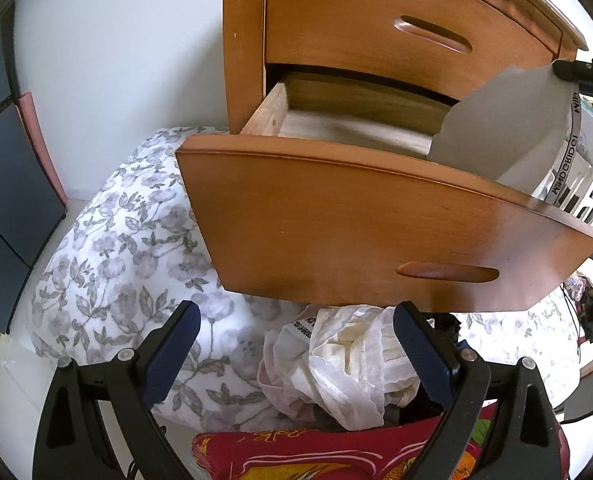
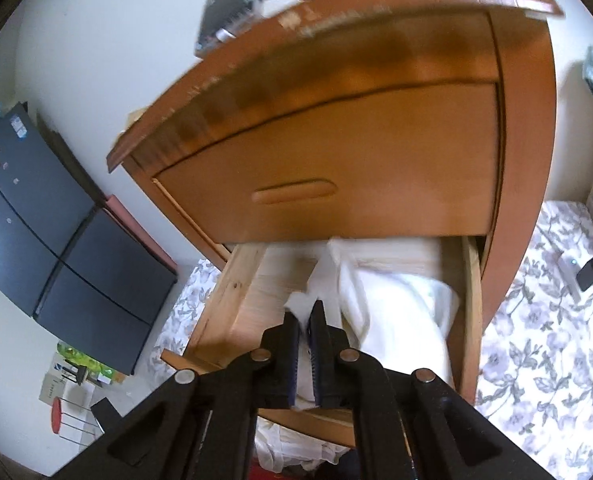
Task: Organize soft objects
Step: 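Lift the white cloth with lanyard up out of the drawer with the right gripper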
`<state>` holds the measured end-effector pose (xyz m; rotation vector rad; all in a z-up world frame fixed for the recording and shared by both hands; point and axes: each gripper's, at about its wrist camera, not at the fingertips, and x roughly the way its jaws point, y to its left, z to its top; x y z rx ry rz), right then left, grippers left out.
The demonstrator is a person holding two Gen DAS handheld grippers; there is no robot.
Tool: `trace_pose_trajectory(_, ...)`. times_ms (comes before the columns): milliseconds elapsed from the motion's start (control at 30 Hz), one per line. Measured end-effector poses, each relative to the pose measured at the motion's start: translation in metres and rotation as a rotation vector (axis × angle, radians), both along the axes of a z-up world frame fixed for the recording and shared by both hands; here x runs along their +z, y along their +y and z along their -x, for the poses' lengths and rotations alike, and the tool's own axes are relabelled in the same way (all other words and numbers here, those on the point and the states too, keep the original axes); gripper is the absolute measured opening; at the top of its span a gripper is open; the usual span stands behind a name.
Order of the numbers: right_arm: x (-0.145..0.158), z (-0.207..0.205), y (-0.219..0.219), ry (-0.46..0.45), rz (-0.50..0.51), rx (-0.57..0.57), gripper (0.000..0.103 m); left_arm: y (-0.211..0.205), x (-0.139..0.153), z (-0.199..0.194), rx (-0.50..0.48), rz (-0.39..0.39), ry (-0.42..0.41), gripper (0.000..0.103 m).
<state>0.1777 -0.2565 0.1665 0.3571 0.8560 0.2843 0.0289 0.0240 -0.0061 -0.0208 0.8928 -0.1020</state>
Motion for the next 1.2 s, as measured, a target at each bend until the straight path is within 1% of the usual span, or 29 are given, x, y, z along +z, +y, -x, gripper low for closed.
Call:
trace_pose_trajectory(67,0.003,0.000,0.003,0.008,0.025,-0.004,0.005,-0.001,0.001,0.001,0.001,-0.009,-0.007,0.097)
trace_pose_trajectory(167,0.004,0.005,-0.002,0.007,0.004,-0.005,0.005,-0.002,0.003,0.003,0.004,-0.018,-0.015,0.097)
trace_pose_trajectory(300,0.003,0.005,-0.009,-0.001,-0.095,-0.014,0.005,-0.003,0.003,0.002,0.004,-0.027,-0.012,0.097)
trace_pose_trajectory(467,0.002,0.002,-0.018,-0.011,-0.149,-0.047,0.005,-0.003,0.003,0.003,0.006,-0.030,-0.017,0.097)
trace_pose_trajectory(567,0.011,0.002,-0.027,-0.049,-0.204,-0.047,0.004,-0.003,0.003,0.003,0.005,-0.030,-0.015,0.097)
trace_pose_trajectory(800,0.052,0.007,-0.042,-0.144,-0.260,-0.066,0.004,-0.003,0.003,0.003,0.006,-0.030,-0.015,0.097)
trace_pose_trajectory(900,0.074,0.011,-0.044,-0.183,-0.260,-0.063,0.003,-0.003,0.003,0.003,0.006,-0.032,-0.014,0.097)
trace_pose_trajectory(1000,0.095,0.017,-0.042,-0.210,-0.227,-0.059,0.003,-0.004,0.003,0.003,0.005,-0.035,-0.015,0.097)
trace_pose_trajectory(1200,0.127,0.029,-0.042,-0.262,-0.247,-0.048,0.003,-0.004,0.003,0.004,0.007,-0.038,-0.017,0.097)
